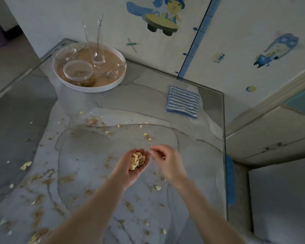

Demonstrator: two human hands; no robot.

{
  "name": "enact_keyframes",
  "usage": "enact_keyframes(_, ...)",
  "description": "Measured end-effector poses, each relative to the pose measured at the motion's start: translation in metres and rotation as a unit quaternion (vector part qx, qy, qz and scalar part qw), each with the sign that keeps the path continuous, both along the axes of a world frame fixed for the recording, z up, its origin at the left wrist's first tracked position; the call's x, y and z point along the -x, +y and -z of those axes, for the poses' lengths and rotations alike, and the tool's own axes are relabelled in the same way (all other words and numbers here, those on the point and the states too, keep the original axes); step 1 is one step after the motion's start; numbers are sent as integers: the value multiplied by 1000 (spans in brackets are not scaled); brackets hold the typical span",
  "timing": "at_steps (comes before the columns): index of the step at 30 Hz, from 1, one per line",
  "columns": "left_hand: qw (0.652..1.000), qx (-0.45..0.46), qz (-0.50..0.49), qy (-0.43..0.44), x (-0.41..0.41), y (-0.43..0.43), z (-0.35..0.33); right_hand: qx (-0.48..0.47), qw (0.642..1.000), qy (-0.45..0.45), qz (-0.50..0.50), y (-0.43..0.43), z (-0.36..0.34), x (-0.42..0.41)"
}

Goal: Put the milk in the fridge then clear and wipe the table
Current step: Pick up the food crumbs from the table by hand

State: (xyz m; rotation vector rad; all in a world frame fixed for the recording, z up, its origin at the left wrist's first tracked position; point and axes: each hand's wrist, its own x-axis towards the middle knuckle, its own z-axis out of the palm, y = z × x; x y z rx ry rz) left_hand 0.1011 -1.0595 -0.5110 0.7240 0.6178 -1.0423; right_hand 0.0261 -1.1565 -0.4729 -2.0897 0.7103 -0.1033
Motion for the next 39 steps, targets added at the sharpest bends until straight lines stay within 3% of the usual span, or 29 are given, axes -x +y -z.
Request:
enact_keyframes(3, 1000, -8, 4, -2, 3, 8, -8, 63, 990, 77, 100, -32, 19, 35)
enact_keyframes(7, 1000, -16, 7, -11, 9, 24, -11, 56, 972, 198, 116, -42, 49, 71)
enact_keyframes(20, 999, -43, -7, -16, 22, 77, -7, 103, 966, 235, -19, 13, 54, 52)
enact_keyframes(23, 999, -49, 0, -23, 25, 83, -10, 100, 972, 210, -3, 19, 45, 47)
enact_keyframes(27, 999, -47, -7, -11, 27, 90, -13, -12, 995, 88, 33, 55, 11, 34)
enact_keyframes(33, 999, -25, -8, -48, 30, 108, -32, -101, 991, 7, -90, 110, -29, 15)
enact_keyframes(37, 999, 2, -33, -23, 19, 125, -35, -120, 992, -41, -15, 113, -26, 14)
enact_keyframes(39, 999, 8, -50, -11, 13, 139, -34, -97, 995, -1, 12, 114, -15, 18)
